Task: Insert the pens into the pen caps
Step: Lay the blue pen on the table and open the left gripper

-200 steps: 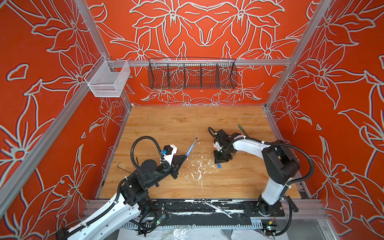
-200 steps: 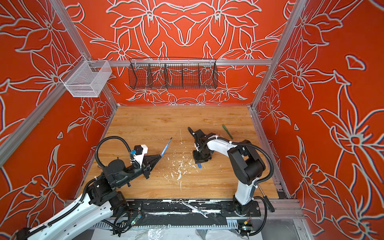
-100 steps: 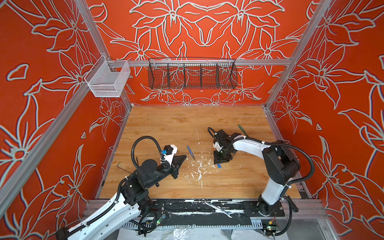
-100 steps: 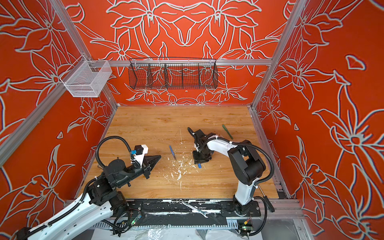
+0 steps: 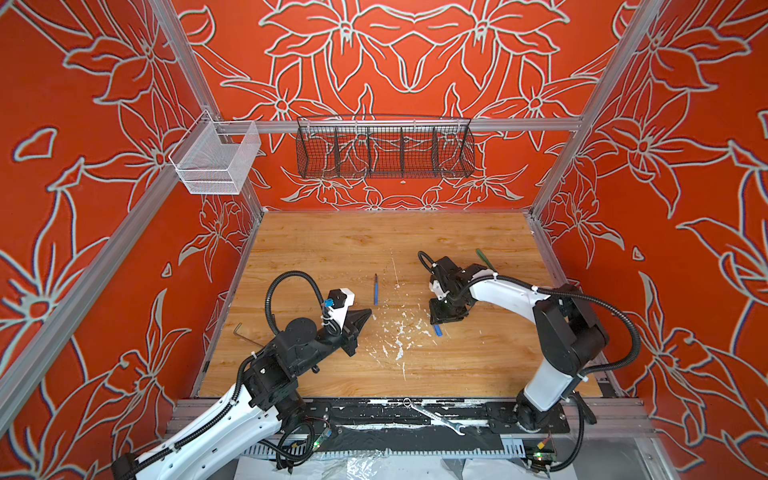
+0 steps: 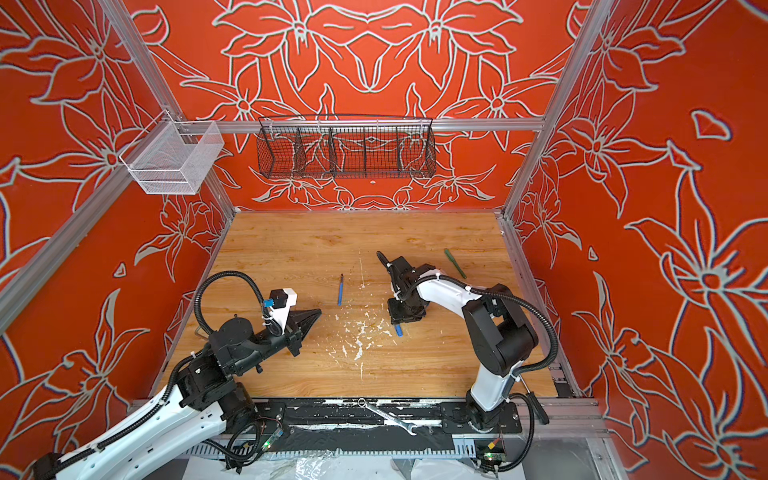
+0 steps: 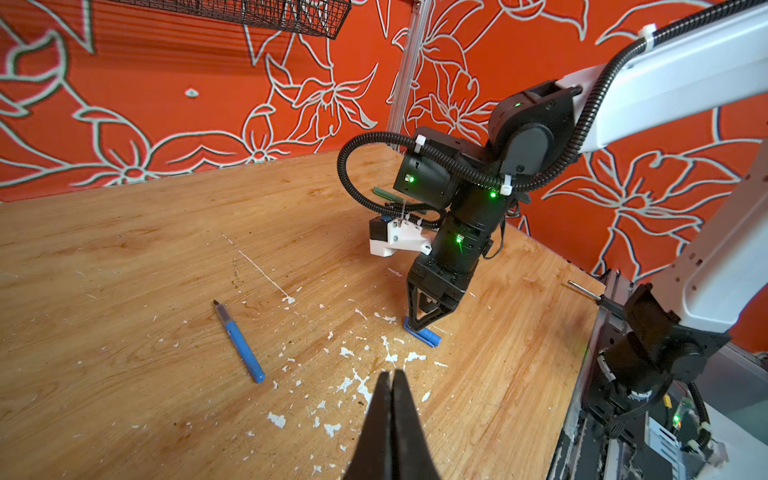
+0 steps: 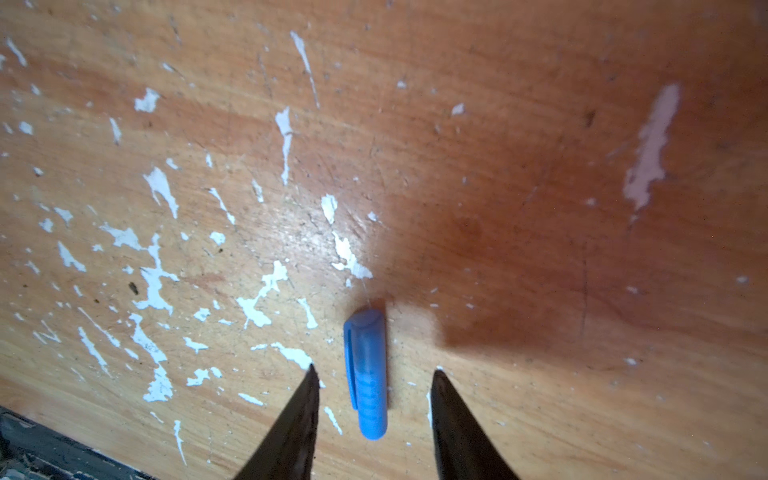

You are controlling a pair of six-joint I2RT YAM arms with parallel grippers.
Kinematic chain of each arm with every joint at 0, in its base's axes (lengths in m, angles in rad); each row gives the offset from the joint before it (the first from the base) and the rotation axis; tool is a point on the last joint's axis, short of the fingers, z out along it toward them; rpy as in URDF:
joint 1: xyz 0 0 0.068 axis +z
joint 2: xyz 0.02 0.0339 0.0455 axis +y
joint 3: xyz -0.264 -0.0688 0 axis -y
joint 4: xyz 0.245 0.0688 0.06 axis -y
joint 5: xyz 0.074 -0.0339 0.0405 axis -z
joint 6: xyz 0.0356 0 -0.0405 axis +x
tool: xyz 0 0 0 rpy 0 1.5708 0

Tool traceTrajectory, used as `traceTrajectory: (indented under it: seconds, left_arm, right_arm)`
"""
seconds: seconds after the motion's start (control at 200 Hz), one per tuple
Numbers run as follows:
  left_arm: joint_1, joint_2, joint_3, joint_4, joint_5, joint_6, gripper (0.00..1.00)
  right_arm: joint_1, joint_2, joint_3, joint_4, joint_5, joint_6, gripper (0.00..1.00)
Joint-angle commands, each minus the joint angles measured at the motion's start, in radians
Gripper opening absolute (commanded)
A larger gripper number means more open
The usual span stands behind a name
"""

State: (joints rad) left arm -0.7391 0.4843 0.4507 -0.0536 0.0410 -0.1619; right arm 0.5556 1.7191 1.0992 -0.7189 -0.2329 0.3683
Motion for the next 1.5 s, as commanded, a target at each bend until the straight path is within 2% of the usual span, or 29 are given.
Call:
traceTrajectory:
  seconds: [0.0, 0.05, 0.17, 0.31, 0.395, 0.46, 0.56, 0.651, 0.801, 0.976, 1.276, 1.341, 1.496]
  left_arm:
    - [0.005, 0.019, 0.027, -0.01, -0.02, -0.021, 0.0]
    - [0.006, 0.034, 0.039, -0.017, -0.021, -0.022, 0.07]
    - [0.01, 0.081, 0.069, -0.036, -0.017, -0.024, 0.11]
    - [0.024, 0.141, 0.108, -0.058, -0.021, -0.037, 0.35]
    - [0.052, 0.188, 0.134, -0.072, -0.085, -0.086, 0.64]
    - [0.103, 0.248, 0.172, -0.117, -0.102, -0.13, 0.71]
    - [0.17, 0.385, 0.267, -0.211, -0.043, -0.17, 0.79]
    - [0.184, 0.545, 0.356, -0.275, -0.004, -0.186, 0.8]
    - [0.184, 0.775, 0.492, -0.36, 0.01, -0.186, 0.69]
    - [0.194, 0.985, 0.606, -0.431, -0.021, -0.185, 0.65]
    - [0.221, 1.304, 0.791, -0.512, -0.011, -0.168, 0.56]
    - [0.224, 1.366, 0.844, -0.551, -0.018, -0.164, 0.48]
    - [0.225, 1.418, 0.864, -0.563, -0.032, -0.169, 0.45]
  right_arm:
    - [-0.005, -0.047, 0.005, 0.016, 0.005, 0.012, 0.46]
    - [-0.005, -0.06, -0.006, 0.032, 0.0, 0.017, 0.46]
    - [-0.004, -0.084, -0.028, 0.061, -0.005, 0.03, 0.47]
    - [-0.004, -0.091, -0.03, 0.058, -0.006, 0.026, 0.47]
    - [-0.003, -0.1, -0.03, 0.05, -0.003, 0.023, 0.47]
    - [-0.005, -0.114, -0.032, 0.053, -0.003, 0.026, 0.47]
    - [-0.005, -0.133, -0.03, 0.052, -0.002, 0.026, 0.48]
    - [-0.005, -0.14, -0.026, 0.039, 0.004, 0.02, 0.48]
    - [-0.009, -0.17, -0.046, 0.054, 0.007, 0.018, 0.49]
    - [-0.024, -0.211, -0.108, 0.105, -0.019, 0.027, 0.49]
    - [-0.041, -0.273, -0.192, 0.184, -0.065, 0.055, 0.49]
    - [-0.043, -0.276, -0.198, 0.198, -0.074, 0.06, 0.49]
    - [-0.042, -0.278, -0.211, 0.213, -0.089, 0.067, 0.49]
